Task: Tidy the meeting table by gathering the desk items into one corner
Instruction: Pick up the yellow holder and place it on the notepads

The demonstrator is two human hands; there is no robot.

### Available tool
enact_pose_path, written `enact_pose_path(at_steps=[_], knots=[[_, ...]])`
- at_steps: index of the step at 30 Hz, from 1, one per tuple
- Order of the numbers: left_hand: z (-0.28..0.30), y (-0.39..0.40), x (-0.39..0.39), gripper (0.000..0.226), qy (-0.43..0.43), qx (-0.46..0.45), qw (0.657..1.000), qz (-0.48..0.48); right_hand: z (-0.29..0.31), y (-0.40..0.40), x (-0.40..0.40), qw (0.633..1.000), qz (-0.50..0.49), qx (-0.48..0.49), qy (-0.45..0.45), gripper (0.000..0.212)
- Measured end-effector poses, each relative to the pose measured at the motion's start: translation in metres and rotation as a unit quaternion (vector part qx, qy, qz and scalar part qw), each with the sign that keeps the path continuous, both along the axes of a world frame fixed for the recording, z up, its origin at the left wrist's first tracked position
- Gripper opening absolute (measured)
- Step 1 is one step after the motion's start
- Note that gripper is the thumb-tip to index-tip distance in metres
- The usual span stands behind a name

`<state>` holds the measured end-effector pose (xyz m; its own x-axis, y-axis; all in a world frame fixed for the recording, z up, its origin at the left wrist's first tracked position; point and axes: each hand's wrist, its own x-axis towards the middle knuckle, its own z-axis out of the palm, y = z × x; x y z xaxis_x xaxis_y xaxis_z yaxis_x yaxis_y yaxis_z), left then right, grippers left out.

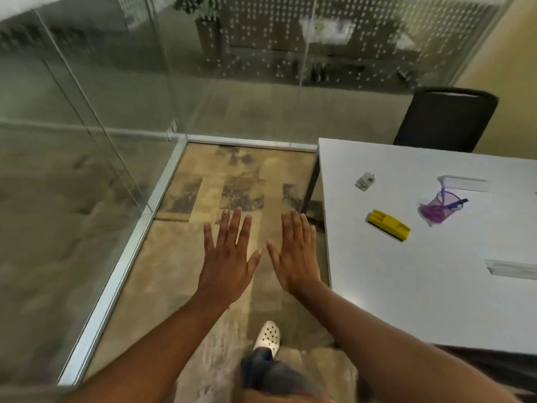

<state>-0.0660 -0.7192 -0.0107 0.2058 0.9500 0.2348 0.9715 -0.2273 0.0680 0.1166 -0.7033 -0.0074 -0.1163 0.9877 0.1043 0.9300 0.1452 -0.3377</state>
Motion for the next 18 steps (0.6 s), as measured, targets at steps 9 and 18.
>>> enact_pose_path(at_steps=[9,18], knots=[[-0.003,0.142,0.038,0.079,0.034,-0.049,0.992,-0.113,-0.024,0.11,0.032,0.993,-0.105,-0.027,0.049,0.073],[-0.003,0.253,0.117,0.076,0.037,-0.055,0.97,-0.234,-0.017,0.189,0.105,0.974,-0.219,-0.005,0.062,0.071]])
